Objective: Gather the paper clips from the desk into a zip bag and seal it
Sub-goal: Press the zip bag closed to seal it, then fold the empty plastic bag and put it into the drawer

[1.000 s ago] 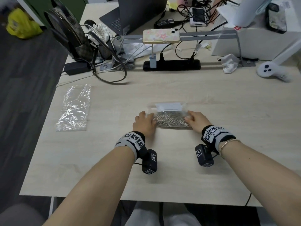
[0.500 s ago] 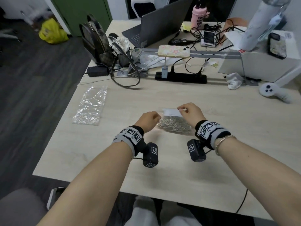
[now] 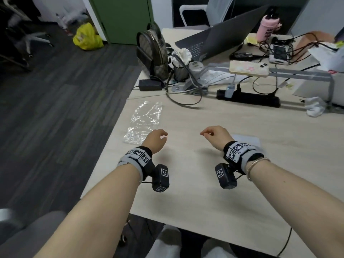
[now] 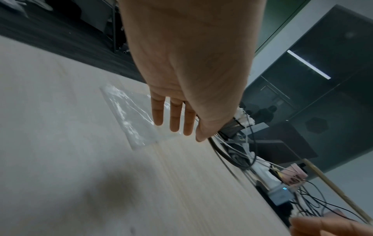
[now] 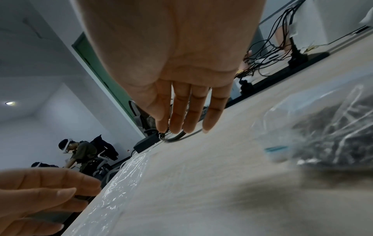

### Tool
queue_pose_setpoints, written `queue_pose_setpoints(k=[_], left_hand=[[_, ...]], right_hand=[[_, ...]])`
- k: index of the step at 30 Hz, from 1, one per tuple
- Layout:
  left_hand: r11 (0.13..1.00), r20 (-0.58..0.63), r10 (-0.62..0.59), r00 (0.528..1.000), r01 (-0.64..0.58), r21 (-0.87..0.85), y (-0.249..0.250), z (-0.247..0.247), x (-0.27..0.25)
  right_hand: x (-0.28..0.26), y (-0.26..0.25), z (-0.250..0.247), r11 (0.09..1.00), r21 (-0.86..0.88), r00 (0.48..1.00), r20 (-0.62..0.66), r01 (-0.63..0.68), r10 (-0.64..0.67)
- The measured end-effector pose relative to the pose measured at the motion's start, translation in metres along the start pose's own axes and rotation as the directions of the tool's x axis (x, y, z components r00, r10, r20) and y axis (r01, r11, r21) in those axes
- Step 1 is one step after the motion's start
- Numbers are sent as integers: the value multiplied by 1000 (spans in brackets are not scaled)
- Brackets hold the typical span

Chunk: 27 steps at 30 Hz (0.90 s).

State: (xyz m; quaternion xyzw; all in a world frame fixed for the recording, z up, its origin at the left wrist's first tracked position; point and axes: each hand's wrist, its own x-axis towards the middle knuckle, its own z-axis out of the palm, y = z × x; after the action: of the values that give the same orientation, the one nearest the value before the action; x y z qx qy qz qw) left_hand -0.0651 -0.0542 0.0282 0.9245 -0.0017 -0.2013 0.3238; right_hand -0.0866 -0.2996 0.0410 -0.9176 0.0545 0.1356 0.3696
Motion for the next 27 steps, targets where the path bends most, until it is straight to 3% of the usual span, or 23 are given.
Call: queue_pose_setpoints(k=[8,14,20,27], left_hand=[[967,-76,-121,990,135,215,-87,-47,26],[939,-10,-179,984,174,297,-120,-42,50],[915,72,-140,987,101,391,-121,-28,61],[917,143,26,989,-80,391,-85,2,45]], right_hand=[[22,-34,64,998,-8,995,78,-60,61],[30,-33,83,992,-31,986,115,-121,124],[37,-23,85,982,-52,976,110,-182,187],[45,-20,87,977,-41,973,87,-210,213]])
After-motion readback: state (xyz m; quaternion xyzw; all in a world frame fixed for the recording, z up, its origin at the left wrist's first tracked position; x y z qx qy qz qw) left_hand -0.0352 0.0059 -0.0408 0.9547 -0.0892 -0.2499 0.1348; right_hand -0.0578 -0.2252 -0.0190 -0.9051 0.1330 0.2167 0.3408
